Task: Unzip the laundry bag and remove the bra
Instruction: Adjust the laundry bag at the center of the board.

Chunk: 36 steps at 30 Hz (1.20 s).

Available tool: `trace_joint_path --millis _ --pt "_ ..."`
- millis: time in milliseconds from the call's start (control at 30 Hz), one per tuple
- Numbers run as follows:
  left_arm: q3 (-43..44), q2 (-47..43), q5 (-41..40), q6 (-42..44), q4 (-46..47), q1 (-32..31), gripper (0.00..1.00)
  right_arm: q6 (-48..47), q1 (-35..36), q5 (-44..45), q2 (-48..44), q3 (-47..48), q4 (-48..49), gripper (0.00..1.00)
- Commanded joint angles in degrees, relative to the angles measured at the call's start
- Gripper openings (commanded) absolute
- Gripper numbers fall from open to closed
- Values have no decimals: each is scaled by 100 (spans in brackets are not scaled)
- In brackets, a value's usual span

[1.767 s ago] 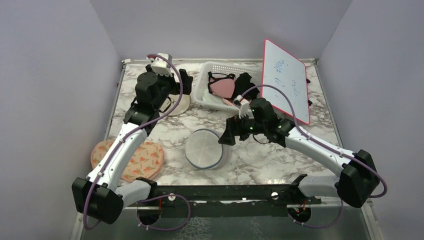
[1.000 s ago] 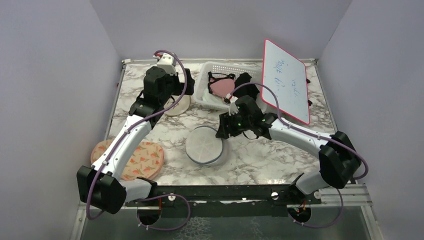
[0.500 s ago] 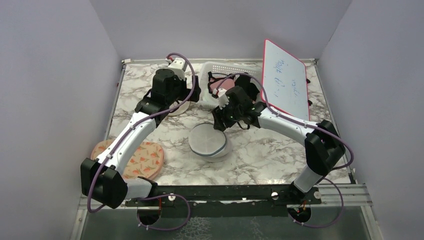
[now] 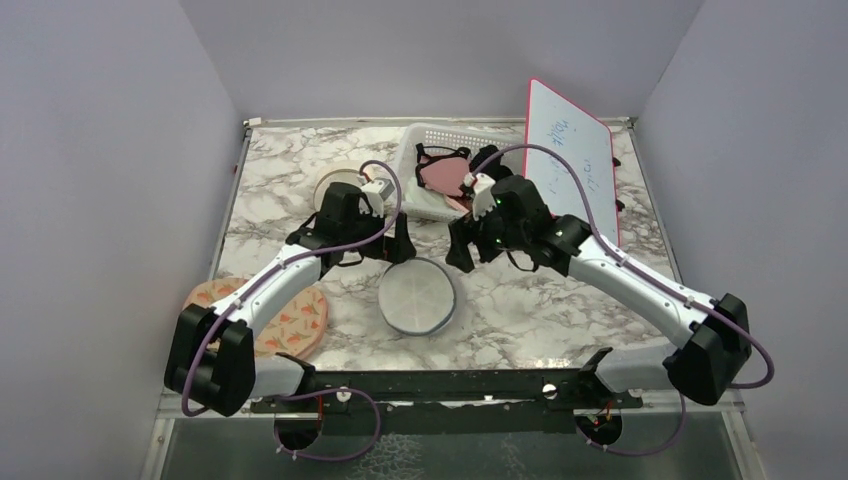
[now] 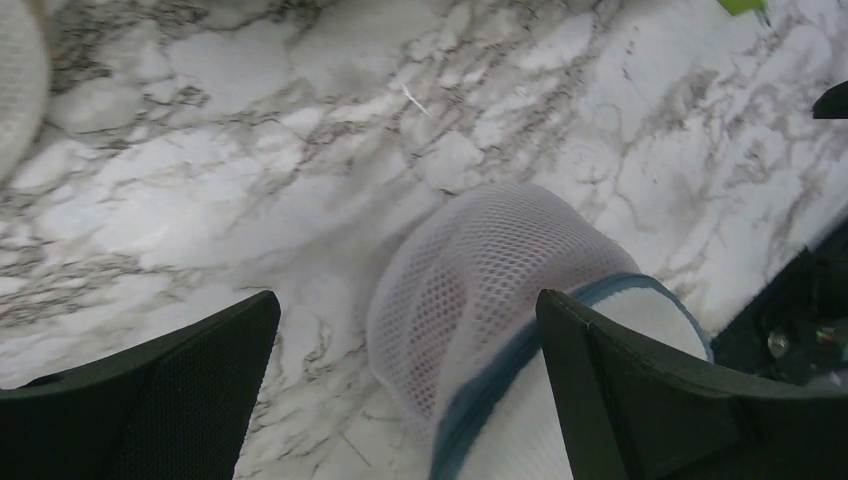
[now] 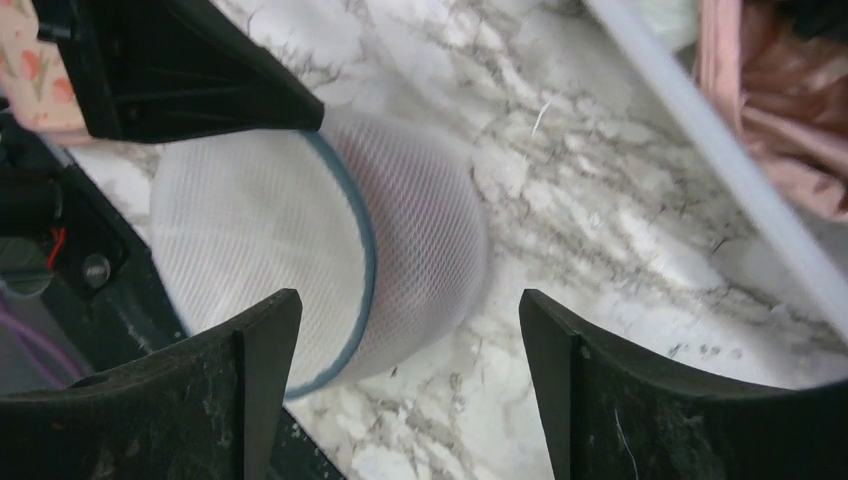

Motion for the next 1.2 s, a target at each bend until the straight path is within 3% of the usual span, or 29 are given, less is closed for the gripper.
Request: trace_joint_path --millis 0,133,300,567,733,867,1167 --pt "36 288 1276 -64 483 -119 95 506 -21 -487 -517 -531 -479 79" --pt "84 474 1955 60 545 -119 95 847 -21 -872 -984 -1140 -164 79" --pt "22 594 2327 118 610 -156 96 1199 -13 -1733 -803 -1649 312 78" --pt "138 803 2223 253 367 -233 92 2280 125 -2925 -381 -2403 2012 56" --pt "174 888 2198 213 332 -237 83 2616 137 -2642 -182 -2542 2469 52" --pt "202 961 2258 195 319 -233 77 2526 129 -1689 -113 -2174 2039 44" --pt "220 872 2334 269 270 -239 81 1588 -85 -841 703 -917 1220 29"
